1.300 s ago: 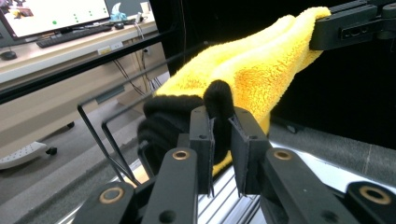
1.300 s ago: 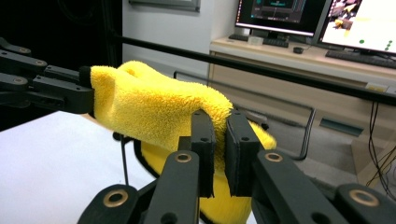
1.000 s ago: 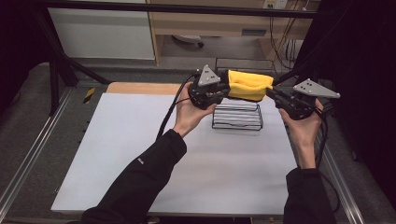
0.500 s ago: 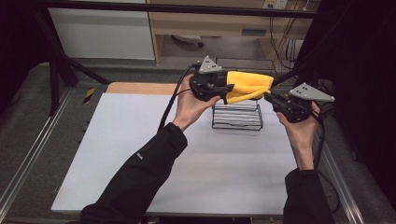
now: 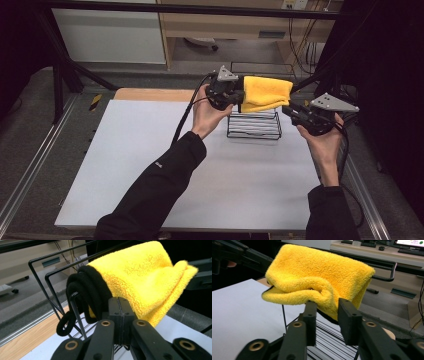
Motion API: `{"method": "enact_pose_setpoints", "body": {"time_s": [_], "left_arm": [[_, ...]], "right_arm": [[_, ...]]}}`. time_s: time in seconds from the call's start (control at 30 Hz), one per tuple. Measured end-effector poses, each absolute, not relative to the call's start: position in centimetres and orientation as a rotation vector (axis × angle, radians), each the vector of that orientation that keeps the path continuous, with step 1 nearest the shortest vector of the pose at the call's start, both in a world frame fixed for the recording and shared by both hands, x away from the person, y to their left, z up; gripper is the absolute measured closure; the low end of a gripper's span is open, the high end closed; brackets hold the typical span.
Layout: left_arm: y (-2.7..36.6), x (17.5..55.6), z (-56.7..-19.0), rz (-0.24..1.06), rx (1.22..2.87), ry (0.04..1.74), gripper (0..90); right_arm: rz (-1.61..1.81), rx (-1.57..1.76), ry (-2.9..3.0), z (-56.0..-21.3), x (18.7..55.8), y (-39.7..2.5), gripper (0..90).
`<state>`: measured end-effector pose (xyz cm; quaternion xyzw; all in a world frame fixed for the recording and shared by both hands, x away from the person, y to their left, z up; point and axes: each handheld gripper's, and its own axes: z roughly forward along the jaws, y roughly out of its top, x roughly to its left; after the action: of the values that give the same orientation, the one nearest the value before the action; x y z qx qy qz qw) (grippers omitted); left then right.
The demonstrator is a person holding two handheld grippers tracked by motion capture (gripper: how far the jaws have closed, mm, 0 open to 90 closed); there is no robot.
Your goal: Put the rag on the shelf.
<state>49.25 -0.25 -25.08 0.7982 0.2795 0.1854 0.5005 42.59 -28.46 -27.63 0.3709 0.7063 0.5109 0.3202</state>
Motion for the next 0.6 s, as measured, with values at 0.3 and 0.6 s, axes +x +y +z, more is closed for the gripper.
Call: {"method": "enact_pose_setpoints", "body": {"time_s": [0.3, 0.6], "left_arm": [[-0.7, 49.4, -26.0, 0.466, 1.976, 0.657, 90.0], [-1.4, 49.6, -27.1, 0.466, 1.987, 0.648, 90.0]], "right_arm": [[1.375, 0.941, 1.818, -25.9, 42.8, -27.4, 55.0], [1.404, 0.95, 1.838, -26.2, 43.3, -26.3, 73.6]]}}
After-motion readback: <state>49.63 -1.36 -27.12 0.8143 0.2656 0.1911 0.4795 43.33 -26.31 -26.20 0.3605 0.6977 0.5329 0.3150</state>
